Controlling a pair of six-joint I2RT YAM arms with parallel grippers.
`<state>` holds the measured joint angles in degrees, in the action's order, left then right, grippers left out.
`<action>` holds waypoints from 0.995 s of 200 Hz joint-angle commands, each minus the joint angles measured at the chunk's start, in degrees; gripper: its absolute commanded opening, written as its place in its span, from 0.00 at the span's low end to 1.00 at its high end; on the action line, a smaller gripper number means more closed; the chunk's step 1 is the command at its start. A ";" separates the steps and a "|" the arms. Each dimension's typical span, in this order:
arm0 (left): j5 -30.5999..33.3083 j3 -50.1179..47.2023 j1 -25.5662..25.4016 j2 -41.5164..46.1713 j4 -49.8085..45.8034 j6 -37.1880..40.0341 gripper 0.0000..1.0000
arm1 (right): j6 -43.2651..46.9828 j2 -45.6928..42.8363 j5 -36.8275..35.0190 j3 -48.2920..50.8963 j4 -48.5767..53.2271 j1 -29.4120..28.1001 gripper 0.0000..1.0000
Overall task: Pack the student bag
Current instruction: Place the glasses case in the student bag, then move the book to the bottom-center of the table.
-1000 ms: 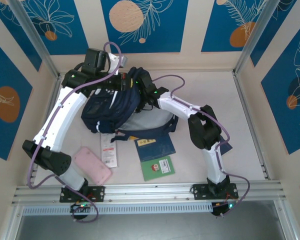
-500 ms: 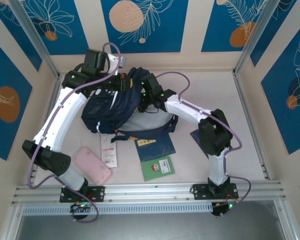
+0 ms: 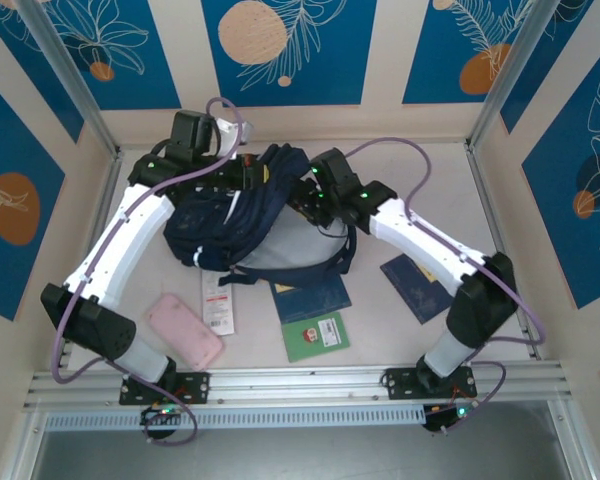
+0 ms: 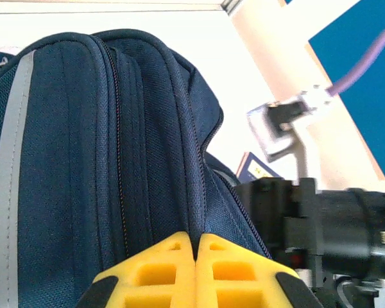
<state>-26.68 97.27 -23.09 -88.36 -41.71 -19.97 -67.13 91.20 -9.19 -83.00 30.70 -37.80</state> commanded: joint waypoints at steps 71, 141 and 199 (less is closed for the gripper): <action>-6.59 -14.52 -1.04 5.04 22.03 -7.83 0.00 | 20.13 -23.40 0.34 21.67 10.97 -0.25 0.31; -5.10 -17.41 -1.61 5.91 22.99 -7.59 0.00 | 19.34 -9.45 -4.31 26.31 20.21 -21.99 0.51; -4.44 -19.30 -1.66 6.75 22.88 -7.07 0.00 | 17.90 10.90 -7.71 12.02 26.19 -30.68 0.95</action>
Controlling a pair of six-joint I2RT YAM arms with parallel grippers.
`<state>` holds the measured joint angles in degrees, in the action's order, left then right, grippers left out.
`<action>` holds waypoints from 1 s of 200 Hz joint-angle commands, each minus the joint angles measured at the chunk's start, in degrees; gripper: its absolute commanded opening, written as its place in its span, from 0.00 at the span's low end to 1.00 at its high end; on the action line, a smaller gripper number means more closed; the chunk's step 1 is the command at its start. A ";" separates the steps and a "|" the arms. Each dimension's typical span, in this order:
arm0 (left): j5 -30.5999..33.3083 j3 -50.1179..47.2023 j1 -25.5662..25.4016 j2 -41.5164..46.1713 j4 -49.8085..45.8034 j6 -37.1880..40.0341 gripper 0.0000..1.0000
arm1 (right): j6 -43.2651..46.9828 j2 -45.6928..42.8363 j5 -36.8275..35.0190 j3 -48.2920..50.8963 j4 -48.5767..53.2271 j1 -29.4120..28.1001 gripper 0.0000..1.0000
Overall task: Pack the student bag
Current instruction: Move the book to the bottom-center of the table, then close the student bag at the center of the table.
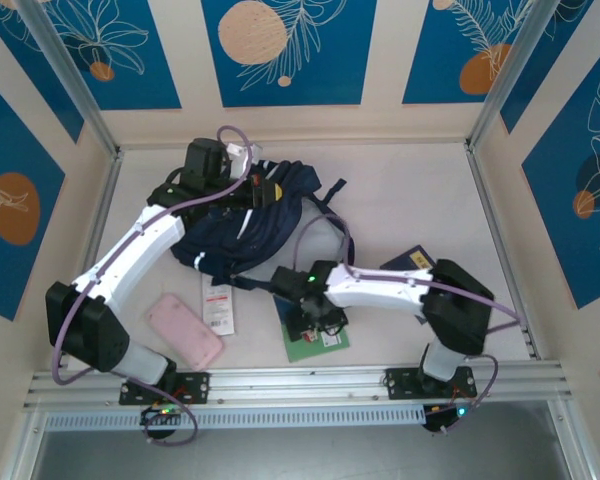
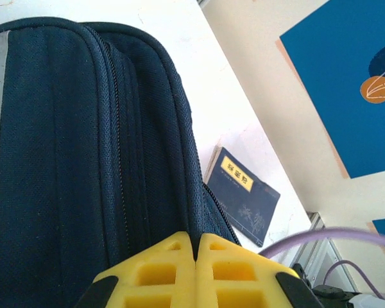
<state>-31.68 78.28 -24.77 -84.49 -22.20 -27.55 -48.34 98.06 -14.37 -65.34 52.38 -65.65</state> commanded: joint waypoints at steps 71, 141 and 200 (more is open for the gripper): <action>0.35 -0.41 -0.10 1.79 2.96 0.30 0.00 | -1.52 10.39 -4.15 -7.44 6.37 -4.35 0.98; 1.07 -0.06 -0.39 0.10 1.71 1.13 0.00 | -2.48 3.71 -2.82 3.04 -0.55 3.98 0.96; 5.64 2.46 -5.30 -7.21 -3.94 4.57 0.00 | 0.97 -21.65 10.12 17.86 -18.59 13.61 0.98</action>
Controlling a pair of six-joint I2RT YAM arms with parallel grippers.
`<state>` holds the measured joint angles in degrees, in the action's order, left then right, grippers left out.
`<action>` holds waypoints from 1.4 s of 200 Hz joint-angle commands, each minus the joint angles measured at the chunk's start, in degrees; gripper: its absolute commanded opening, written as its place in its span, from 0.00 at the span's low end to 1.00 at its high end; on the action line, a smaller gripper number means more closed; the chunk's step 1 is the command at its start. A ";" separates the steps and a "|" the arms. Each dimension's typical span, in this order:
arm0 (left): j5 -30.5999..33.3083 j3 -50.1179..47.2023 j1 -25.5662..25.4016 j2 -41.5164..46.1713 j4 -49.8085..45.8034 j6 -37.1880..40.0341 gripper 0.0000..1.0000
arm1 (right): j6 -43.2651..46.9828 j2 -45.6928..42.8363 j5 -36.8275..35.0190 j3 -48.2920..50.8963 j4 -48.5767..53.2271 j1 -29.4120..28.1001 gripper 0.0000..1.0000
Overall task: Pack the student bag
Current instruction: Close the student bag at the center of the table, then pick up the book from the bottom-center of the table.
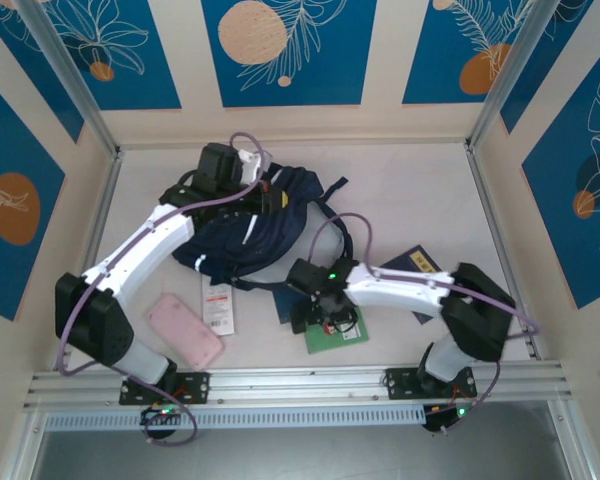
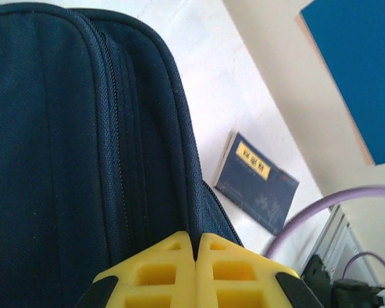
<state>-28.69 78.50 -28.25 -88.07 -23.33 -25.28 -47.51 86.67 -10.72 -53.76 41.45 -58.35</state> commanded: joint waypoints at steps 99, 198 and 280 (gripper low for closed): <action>6.92 8.05 -8.52 -12.64 -10.37 2.49 0.56 | -4.68 -23.07 11.13 22.90 -3.86 27.76 0.87; 3.79 -15.90 -17.64 7.06 -11.47 -2.64 0.52 | 1.18 -13.69 22.91 24.01 -11.66 27.61 0.59; -0.16 -27.75 -23.48 -2.70 -1.83 -7.13 0.44 | -5.75 -18.16 27.05 28.76 -16.30 22.97 0.48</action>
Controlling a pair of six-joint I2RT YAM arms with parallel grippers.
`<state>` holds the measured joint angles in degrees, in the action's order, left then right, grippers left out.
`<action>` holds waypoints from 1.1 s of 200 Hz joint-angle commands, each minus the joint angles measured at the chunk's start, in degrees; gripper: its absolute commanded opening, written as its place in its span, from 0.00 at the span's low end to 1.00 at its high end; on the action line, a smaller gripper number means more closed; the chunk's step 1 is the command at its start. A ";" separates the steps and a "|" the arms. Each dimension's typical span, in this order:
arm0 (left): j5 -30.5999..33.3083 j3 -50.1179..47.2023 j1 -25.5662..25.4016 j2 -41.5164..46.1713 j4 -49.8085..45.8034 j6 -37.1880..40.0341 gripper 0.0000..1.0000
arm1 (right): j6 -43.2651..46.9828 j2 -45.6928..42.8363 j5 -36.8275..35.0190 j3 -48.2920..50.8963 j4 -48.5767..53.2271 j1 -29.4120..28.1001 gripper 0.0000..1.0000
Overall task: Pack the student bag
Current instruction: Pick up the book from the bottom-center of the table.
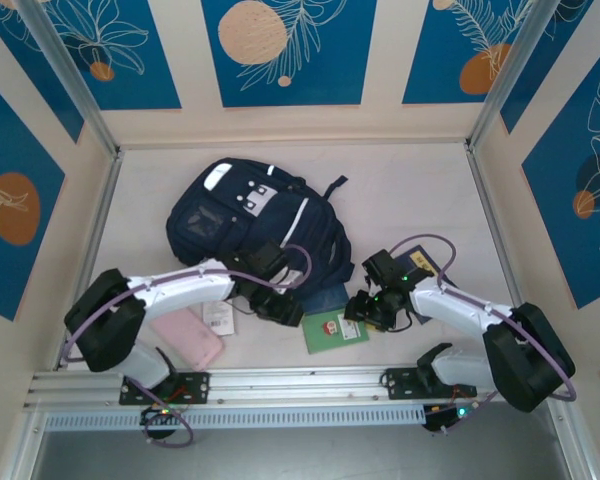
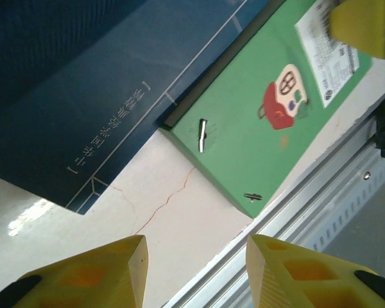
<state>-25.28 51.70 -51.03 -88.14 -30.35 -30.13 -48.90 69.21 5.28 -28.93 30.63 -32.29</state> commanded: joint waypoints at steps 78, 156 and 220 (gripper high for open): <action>-5.92 0.14 -1.45 -10.51 6.99 -3.08 0.49 | -9.44 -1.09 12.23 6.62 -12.18 -8.56 0.46; -4.56 -0.70 -1.51 -10.73 7.14 -2.38 0.50 | -5.26 -10.91 14.91 4.30 -5.27 -8.08 0.34; -5.11 -0.75 -1.45 -11.13 7.65 -2.17 0.46 | -8.62 -14.66 19.16 5.01 -8.48 -7.61 0.18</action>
<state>-29.71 51.68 -51.83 -96.90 -24.36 -32.62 -55.09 56.40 20.03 -23.46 27.16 -40.05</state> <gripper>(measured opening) 0.472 0.231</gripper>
